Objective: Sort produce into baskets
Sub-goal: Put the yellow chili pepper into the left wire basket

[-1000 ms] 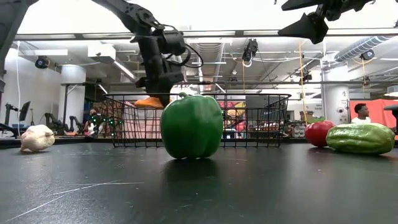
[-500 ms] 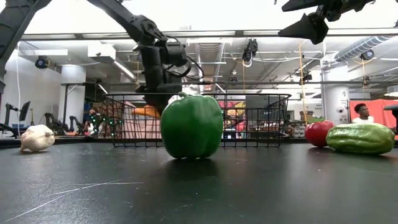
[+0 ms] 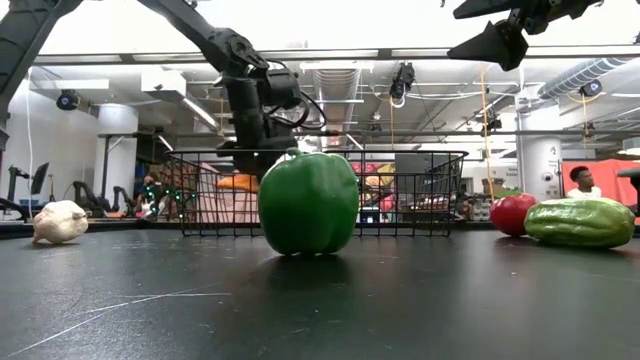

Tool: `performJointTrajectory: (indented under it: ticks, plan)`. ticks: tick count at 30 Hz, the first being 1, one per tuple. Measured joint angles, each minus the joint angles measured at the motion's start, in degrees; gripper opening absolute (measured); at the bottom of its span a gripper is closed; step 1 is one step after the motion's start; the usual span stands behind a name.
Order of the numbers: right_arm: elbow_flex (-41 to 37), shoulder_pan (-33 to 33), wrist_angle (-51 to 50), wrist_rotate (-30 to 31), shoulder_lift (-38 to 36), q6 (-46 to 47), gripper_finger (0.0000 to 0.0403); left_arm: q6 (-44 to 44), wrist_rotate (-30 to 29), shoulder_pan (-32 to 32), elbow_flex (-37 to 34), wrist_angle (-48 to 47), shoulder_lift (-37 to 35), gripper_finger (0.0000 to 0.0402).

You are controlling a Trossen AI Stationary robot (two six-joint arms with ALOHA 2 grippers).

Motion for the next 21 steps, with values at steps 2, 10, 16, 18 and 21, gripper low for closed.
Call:
performJointTrajectory:
  ticks: [2,10,16,18,21]
  plan:
    - [0.0,0.0,0.0,0.0,0.0,-0.1,0.0359,-2.7,-0.2,0.0,-0.5,0.3,0.0,0.0121]
    - [0.0,0.0,0.0,0.0,0.0,-0.6,0.0359,-6.3,-0.4,-0.3,-1.9,1.4,0.0,0.0121]
    - [0.0,0.0,0.0,0.0,0.0,-0.7,0.0359,-10.1,-0.5,-0.6,-1.9,1.6,0.0,0.0121]
    - [0.0,0.0,0.0,0.0,0.0,-1.0,0.0359,-11.1,-0.5,-0.8,-1.9,2.0,0.0,0.0121]
    - [0.0,0.0,0.0,0.1,0.0,-1.2,0.0359,-11.4,-0.4,-0.9,-1.9,3.0,0.0,0.0121]
